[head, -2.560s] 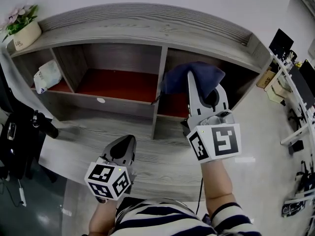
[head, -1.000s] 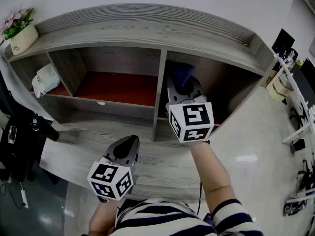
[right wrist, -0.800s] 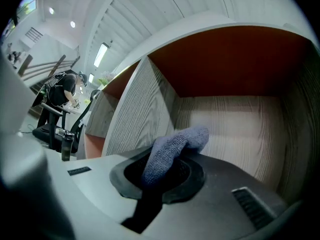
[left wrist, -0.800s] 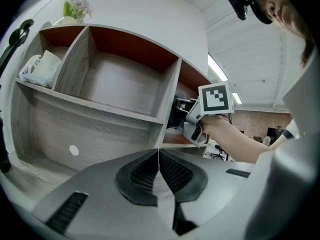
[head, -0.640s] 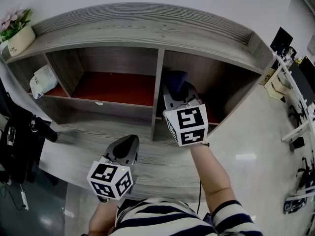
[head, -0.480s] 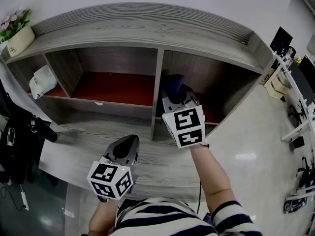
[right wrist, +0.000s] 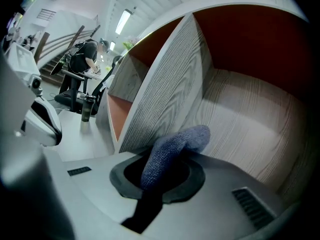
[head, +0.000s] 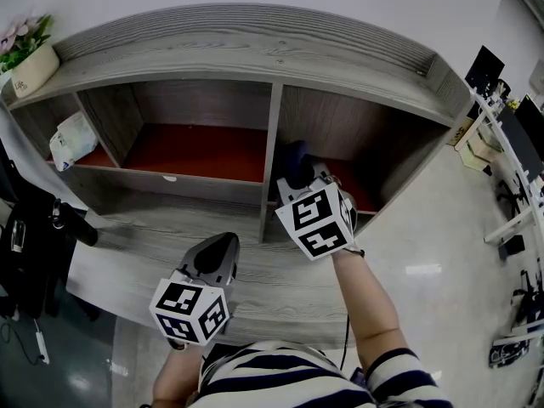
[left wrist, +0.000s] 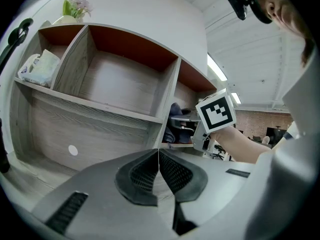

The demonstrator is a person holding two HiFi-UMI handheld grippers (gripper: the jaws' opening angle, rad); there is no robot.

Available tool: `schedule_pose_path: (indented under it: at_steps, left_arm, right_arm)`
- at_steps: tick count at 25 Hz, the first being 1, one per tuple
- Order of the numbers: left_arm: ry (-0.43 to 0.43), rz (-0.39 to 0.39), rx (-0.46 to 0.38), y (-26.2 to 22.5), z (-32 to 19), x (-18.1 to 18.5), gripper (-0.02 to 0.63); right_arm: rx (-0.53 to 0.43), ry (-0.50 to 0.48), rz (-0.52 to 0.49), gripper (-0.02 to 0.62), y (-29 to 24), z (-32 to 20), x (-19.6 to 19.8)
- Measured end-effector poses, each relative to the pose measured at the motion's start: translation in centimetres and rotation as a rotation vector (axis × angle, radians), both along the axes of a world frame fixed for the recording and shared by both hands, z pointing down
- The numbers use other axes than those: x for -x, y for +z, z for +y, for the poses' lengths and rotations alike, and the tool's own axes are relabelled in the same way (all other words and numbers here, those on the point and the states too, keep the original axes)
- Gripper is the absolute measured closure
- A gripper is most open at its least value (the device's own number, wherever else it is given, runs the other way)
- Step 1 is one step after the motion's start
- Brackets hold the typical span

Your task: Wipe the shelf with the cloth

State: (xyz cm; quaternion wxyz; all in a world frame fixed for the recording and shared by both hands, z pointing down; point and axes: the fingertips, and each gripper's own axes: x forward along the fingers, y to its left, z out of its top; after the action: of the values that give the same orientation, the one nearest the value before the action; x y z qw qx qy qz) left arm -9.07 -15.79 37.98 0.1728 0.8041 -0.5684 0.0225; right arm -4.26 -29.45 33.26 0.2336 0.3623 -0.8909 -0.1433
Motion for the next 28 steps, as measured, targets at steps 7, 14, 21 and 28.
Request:
schedule_pose_path:
  at_steps: [7,14,21,28]
  left_arm:
    - [0.001,0.002,-0.007,-0.2,0.1,0.1,0.588]
    - [-0.009,0.005,-0.009,-0.2,0.3,0.4,0.588]
    - [-0.014,0.009,-0.021,-0.6,0.3,0.4,0.588]
    - [-0.012,0.013,-0.028,-0.8,0.3,0.3,0.588]
  right_arm:
    - [0.014,-0.007,0.004,0.551,0.3,0.0,-0.4]
    - [-0.088,0.055,-0.071,0.551,-2.8,-0.8,-2.1]
    - [-0.043,0.014,0.068,0.551,0.5,-0.9,-1.2]
    - [-0.057,-0.003,0.224,0.551,3.3,-0.8,-0.8]
